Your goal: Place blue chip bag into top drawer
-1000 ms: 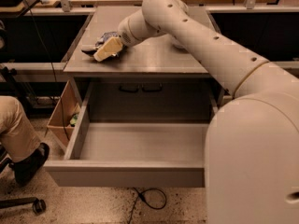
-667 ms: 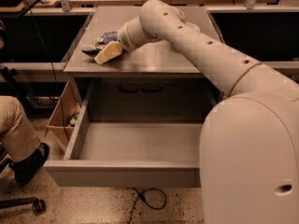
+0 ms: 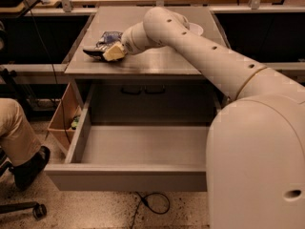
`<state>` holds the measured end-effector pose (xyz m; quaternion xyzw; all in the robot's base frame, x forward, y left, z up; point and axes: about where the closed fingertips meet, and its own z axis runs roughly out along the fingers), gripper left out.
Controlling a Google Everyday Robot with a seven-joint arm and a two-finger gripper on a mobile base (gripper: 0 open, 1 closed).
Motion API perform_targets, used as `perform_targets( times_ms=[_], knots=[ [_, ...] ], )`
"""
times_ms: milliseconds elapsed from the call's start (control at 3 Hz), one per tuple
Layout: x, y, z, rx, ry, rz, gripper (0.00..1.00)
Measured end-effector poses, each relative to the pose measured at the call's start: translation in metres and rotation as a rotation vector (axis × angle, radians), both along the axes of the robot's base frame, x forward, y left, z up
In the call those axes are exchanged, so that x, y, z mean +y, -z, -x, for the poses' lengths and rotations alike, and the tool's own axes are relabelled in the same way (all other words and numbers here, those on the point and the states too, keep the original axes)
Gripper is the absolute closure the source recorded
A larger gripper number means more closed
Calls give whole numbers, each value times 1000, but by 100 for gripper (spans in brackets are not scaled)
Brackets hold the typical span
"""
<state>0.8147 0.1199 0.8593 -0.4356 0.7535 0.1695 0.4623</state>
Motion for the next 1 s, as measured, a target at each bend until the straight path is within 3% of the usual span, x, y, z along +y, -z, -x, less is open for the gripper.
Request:
perform_targets(
  times_ms=[667, 1000],
  knots=[
    [-20, -24, 24, -75, 19, 21, 88],
    [-38, -44, 52, -105, -7, -1, 100]
  ],
)
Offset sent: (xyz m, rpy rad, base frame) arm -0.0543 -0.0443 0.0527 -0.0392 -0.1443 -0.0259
